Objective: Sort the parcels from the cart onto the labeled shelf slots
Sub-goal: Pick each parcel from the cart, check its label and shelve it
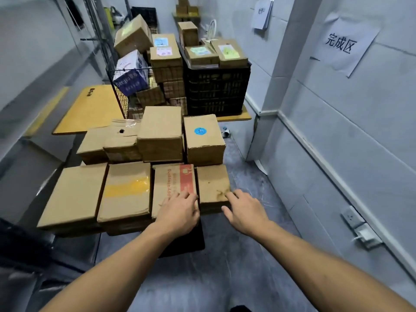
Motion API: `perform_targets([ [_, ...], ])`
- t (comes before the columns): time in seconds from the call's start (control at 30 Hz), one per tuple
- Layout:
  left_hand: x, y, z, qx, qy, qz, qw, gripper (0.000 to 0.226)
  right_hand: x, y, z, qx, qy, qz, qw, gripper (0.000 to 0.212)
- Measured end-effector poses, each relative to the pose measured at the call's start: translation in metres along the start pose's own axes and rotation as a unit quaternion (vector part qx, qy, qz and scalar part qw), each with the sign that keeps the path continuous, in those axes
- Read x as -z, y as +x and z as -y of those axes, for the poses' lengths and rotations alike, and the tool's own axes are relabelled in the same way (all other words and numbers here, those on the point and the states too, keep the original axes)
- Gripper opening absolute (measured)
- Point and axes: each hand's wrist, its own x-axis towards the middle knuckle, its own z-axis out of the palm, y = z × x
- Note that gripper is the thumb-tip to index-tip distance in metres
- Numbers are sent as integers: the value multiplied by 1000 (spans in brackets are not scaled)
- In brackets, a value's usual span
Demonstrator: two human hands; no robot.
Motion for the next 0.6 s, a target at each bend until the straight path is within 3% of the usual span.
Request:
perform_targets([
  [0.17,-11,32,-13,29,4,8,1000,47,-13,42,-15,-28,126,45,991,46],
  [0.4,-30,62,-31,96,32,10,995,45,-36,78,-44,1,170,97,981,46],
  [0.6,-45,72,-52,143,57,-7,988,44,-54,84,-76,10,297,108,949,46],
])
